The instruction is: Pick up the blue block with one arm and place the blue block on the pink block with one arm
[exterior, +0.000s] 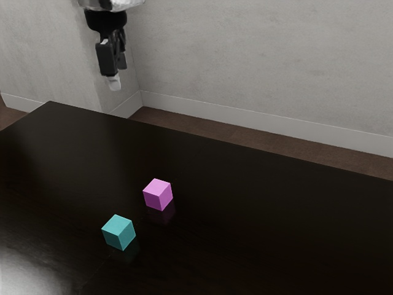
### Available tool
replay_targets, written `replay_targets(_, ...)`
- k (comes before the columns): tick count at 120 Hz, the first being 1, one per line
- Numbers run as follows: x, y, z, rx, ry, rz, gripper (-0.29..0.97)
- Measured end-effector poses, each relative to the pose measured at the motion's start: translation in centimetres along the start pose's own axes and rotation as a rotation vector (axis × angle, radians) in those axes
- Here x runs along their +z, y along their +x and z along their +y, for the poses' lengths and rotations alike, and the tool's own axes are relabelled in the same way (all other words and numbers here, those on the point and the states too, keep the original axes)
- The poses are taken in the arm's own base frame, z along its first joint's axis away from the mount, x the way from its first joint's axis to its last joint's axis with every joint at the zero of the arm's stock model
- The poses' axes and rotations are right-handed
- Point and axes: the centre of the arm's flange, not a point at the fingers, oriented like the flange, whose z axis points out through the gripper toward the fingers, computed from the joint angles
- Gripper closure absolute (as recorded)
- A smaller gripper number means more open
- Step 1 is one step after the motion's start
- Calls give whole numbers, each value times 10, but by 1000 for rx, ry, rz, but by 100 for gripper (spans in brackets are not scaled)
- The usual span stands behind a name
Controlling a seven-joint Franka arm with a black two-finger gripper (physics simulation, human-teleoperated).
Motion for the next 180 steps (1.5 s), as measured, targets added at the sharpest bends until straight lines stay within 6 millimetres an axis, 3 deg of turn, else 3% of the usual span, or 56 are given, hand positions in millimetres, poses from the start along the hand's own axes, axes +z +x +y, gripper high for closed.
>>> replay_targets(11, 8, 40, 26, 89, -17, -9, 0)
replay_targets(26, 9, 42, 45, 125, -14, -25, 0)
replay_targets(32, 24, 17, 53, 102, -11, -72, 0)
replay_targets(40, 62, -65, 11, -30, -43, -110, 0)
replay_targets(43, 79, -83, 6, -47, -63, -125, 0)
replay_targets(51, 102, -93, 10, -10, -93, -146, 0)
replay_targets(62, 122, -84, 20, 86, -121, -169, 0)
replay_targets(66, 142, -86, 21, 116, -144, -183, 0)
replay_targets(76, 210, -124, 15, 146, -191, -162, 0)
replay_targets(82, 239, -133, 8, 183, -185, -126, 0)
replay_targets(88, 254, -135, -2, 222, -165, -93, 0)
replay_targets(96, 259, -133, -10, 281, -117, -57, 0)
replay_targets(124, 306, -131, -20, 412, -8, 49, 0)
replay_targets(158, 362, -136, 3, 489, 2, 105, 0)
replay_targets(180, 395, -134, -2, 470, -14, 154, 0)
